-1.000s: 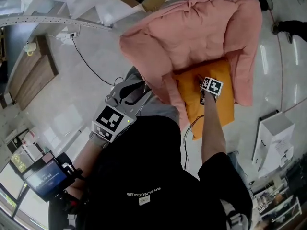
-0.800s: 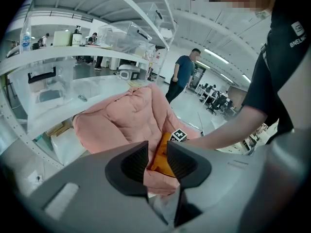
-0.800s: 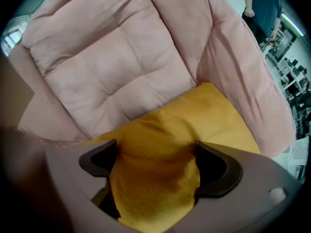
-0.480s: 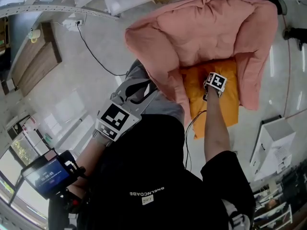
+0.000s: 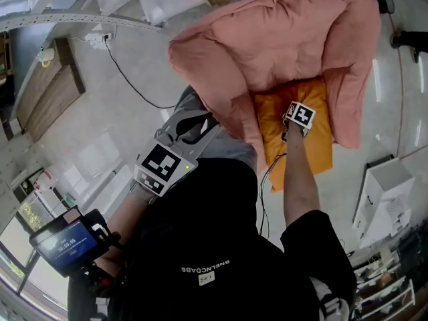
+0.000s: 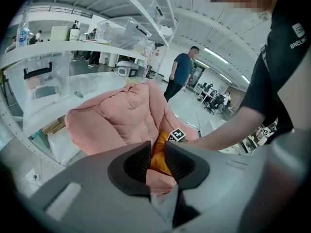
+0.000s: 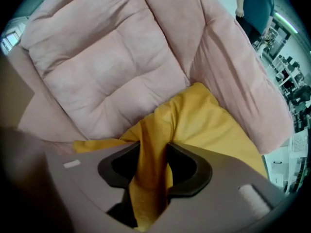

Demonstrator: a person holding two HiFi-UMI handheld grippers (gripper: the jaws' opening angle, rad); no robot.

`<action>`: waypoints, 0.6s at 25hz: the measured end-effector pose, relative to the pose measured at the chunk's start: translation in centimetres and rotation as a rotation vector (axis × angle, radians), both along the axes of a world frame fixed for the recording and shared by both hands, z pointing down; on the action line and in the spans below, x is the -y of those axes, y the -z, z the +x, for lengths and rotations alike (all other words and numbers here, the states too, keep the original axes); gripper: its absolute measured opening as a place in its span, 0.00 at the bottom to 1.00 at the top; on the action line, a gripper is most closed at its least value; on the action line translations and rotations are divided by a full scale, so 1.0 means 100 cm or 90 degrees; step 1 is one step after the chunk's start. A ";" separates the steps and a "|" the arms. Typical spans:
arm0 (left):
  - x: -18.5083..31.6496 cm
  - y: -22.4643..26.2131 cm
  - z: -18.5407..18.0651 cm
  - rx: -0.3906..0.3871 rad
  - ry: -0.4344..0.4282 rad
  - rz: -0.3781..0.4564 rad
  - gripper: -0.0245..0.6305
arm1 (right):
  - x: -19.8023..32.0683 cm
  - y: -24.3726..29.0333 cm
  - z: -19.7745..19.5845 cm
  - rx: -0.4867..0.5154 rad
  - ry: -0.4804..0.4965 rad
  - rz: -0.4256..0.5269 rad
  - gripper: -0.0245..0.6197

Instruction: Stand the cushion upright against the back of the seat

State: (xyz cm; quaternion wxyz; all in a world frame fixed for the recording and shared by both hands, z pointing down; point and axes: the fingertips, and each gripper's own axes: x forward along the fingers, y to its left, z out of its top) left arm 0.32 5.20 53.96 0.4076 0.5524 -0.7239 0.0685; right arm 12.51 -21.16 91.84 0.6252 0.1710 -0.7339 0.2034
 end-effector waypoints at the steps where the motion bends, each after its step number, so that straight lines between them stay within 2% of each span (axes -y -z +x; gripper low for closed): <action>1: 0.000 0.000 0.000 0.002 -0.001 0.001 0.20 | 0.000 0.002 0.001 0.008 -0.008 -0.002 0.31; 9: 0.014 0.009 0.005 0.016 -0.036 0.027 0.17 | 0.008 0.024 0.013 0.079 -0.080 0.000 0.16; 15: 0.020 0.012 0.008 0.021 -0.050 0.040 0.16 | 0.015 0.051 0.028 0.157 -0.106 0.018 0.12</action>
